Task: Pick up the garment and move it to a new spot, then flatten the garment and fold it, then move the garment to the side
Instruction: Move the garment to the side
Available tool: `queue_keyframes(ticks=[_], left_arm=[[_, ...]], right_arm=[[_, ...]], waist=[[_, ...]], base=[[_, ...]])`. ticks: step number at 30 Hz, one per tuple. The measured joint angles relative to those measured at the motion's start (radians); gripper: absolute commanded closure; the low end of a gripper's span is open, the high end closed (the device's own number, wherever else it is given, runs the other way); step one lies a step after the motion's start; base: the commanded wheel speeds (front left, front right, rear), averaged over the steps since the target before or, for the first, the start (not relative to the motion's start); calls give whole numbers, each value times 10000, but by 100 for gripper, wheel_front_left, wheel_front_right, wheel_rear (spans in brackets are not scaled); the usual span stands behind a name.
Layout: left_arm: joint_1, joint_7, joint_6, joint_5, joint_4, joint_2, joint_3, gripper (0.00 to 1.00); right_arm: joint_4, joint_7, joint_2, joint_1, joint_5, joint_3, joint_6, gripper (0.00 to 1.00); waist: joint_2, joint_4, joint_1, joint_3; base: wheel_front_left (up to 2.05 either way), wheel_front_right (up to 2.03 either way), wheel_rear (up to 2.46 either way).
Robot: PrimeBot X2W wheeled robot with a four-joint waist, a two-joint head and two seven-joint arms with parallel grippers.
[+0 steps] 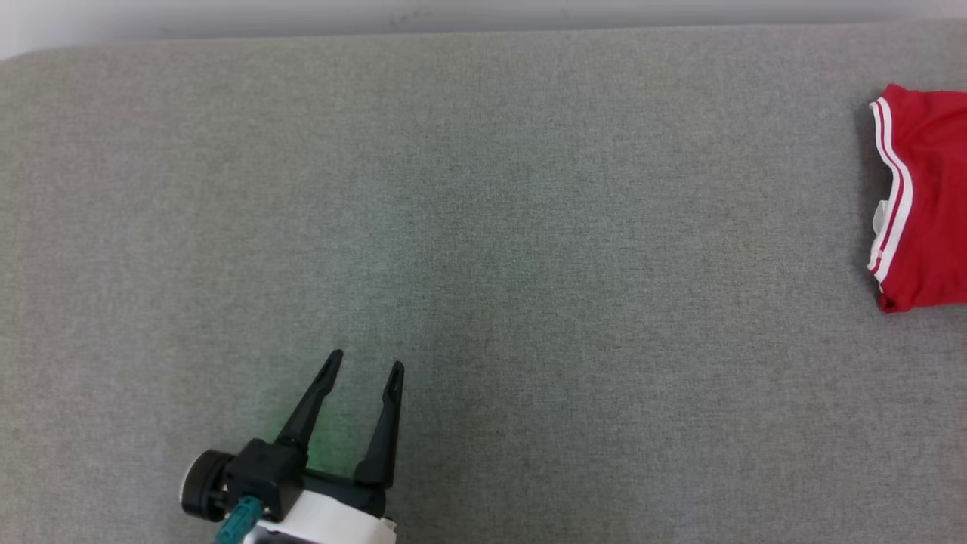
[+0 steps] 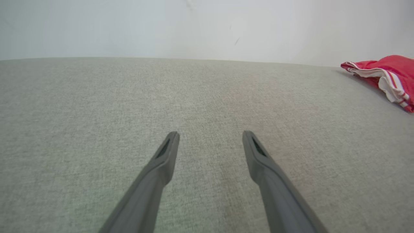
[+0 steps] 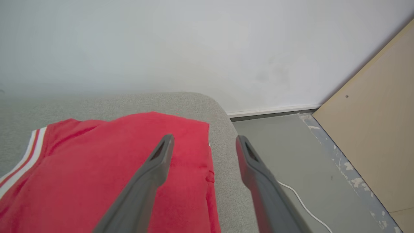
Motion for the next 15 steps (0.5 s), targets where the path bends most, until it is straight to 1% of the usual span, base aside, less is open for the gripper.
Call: queue_keyframes(ticks=[3,6,12,15], left_arm=[[32,0,19,-17,13,0,19,0],[144,0,81,-59,8,-2,86,0],[674,0,242,-219,-44,0,332,0],[940,0,368,-276,-107,2,525,0]], right_arm=[[79,-573,184,315,-472,-82,2,0],[-105,-1381,449,875,-637,-364,2,0],[-1277,-2539,1193,2606,-966,-472,2,0],[-2127,-3110,1662,3534,-1233,-662,2,0]], waist=[[0,-35,0,-168],[1,-78,0,-405],[0,-166,0,-1139],[0,-210,-1,-1606]], base=[[0,0,0],[0,0,0],[0,0,0],[0,0,0]])
